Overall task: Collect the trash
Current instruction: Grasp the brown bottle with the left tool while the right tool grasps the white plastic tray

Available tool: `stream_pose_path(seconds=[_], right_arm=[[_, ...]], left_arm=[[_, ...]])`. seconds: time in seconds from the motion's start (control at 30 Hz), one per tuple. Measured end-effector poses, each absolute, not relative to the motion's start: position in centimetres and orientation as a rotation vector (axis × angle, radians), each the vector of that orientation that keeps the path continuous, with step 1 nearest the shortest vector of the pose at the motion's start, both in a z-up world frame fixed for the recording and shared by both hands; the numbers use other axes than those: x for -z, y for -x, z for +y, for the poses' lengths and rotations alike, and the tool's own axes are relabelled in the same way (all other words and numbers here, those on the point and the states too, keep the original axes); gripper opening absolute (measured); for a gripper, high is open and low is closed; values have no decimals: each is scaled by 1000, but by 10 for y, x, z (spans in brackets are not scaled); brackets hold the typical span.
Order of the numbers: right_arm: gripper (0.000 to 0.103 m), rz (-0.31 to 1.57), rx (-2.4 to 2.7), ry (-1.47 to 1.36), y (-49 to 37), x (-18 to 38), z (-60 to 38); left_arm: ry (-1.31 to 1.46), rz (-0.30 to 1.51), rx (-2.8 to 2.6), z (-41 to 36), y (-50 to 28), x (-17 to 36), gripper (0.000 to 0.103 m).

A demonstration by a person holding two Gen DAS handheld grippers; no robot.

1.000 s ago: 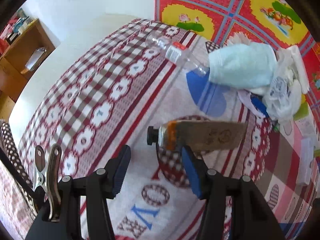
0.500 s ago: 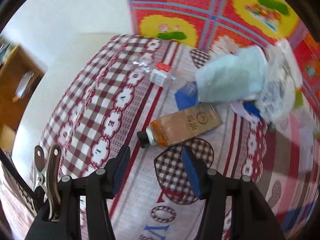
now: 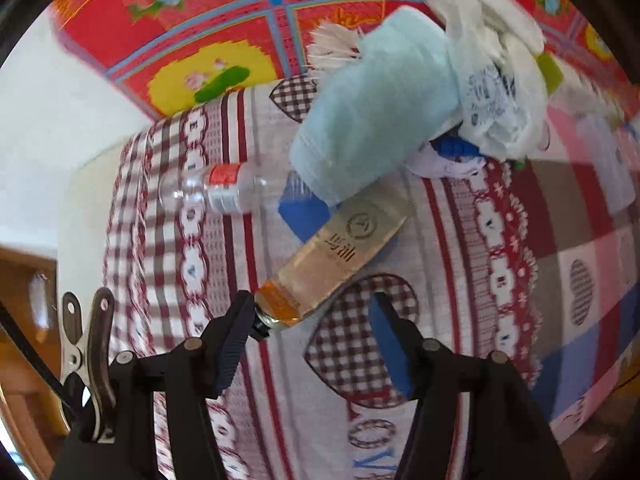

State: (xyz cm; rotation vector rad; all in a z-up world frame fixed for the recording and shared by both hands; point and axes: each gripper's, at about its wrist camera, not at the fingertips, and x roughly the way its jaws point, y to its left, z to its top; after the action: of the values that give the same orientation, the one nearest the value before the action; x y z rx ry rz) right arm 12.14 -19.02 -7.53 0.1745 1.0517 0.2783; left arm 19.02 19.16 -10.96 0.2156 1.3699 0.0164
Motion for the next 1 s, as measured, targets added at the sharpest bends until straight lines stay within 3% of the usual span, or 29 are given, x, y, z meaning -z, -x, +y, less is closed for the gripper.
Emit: stream_pose_path(seconds=[0.5, 0.63, 0.9, 1.0], right_arm=[[51, 1068, -274, -166, -123, 80, -186], [51, 1071, -271, -163, -125, 81, -185], [51, 1081, -280, -139, -133, 84, -179], [70, 1083, -285, -112, -141, 84, -174]], left_arm=[[-182, 1424, 60, 215, -243, 117, 68], [-76, 1425, 80, 229, -241, 113, 50], [-35, 1405, 104, 209, -217, 105, 40], [-5, 1393, 81, 197, -209, 104, 40]])
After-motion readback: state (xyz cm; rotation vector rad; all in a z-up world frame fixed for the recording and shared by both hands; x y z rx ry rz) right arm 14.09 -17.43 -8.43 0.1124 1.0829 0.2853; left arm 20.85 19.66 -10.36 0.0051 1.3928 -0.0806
